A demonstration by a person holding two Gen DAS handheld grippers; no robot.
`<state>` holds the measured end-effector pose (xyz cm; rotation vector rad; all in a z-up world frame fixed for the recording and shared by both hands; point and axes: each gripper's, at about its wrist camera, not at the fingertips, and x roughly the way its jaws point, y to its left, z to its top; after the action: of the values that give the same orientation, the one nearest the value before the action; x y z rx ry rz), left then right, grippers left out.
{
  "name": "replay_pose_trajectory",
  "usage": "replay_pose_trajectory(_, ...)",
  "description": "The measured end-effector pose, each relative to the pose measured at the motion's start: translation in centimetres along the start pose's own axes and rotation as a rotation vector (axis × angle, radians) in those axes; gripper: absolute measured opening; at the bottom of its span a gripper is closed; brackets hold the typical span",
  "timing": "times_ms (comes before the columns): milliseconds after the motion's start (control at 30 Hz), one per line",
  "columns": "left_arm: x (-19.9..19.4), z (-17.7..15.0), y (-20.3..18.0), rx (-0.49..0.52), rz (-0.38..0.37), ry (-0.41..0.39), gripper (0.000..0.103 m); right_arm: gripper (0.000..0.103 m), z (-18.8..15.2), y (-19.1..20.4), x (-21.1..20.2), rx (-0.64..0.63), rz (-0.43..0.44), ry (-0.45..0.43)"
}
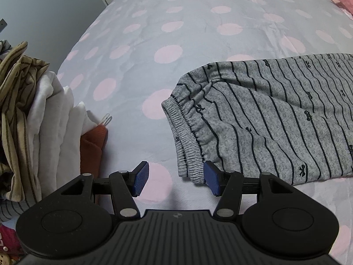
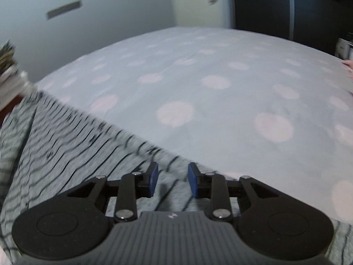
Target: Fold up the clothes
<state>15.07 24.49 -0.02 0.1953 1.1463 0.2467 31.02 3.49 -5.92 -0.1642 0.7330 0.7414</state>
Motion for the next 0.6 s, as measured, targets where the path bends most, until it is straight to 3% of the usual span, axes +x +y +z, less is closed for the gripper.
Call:
replay_pose_trajectory(133,0.1,-0.1,0.1,0.003,-0.003,0.005,0.053,0.039,-0.3,-0.2,1.8,-0.04,-0.024,0.068)
replay_pose_trajectory(233,0.1,-0.2,0.1,0.009,-0.005,0.012,0.053,0.038,-0.8,-0.1,2.3,-0.03,-0.047,0.069)
replay_pose_trajectory(333,-0.1,-0.3,0.0,0.015,-0.01,0.005,0.053,0.004,-0.8,0.7,2.1,-0.065,-0.059,0.073)
replay_pose_trajectory(400,-0.2,-0.4,0.0,0.017,-0.013,0.002,0.053,0.003,-0.7,1.5,1.8,-0.116,-0.064,0.077)
replay_pose_trajectory(600,0.1,-0.4,-0.1,0.022,-0.012,0.012,0.053,0.002,0.4,1.8,0.5,-0.111,-0.137,-0.02)
